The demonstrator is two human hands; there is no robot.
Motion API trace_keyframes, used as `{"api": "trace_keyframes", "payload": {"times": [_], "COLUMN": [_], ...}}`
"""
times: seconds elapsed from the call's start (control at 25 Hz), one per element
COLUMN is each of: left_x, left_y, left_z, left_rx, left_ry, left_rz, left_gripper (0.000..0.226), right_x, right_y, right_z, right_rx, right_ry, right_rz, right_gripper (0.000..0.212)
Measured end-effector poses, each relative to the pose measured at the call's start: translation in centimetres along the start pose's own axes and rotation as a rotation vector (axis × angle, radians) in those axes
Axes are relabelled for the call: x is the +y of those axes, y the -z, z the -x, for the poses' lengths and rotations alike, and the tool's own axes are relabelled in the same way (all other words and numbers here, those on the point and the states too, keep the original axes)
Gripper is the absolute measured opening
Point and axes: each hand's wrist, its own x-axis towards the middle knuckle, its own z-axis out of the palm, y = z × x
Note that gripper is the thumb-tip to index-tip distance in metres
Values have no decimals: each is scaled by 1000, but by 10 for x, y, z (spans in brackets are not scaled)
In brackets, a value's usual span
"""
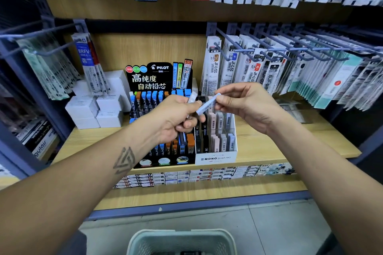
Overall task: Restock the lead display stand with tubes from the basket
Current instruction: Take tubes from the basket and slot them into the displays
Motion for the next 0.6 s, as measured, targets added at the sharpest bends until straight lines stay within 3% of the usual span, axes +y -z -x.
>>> {"api": "trace_keyframes", "payload": {"times": [0.32, 0.52, 0.6], "left_x": [-8, -11, -13], "left_y": [-23, -26, -24], "left_z": [-12, -21, -23], "left_rx": [-37, 74, 85], "left_ry": [41, 50, 49], "left_rz": [-50, -109, -116], "left_gripper": [27, 27, 25], "right_x": [-4, -4, 0], "right_y": [26, 45, 45], "right_z": [8, 7, 6], "right_rx": [112, 258, 265], "right_ry": [-29, 63, 58], "right_rz": [193, 769, 783], "right_gripper": [14, 11, 12]}}
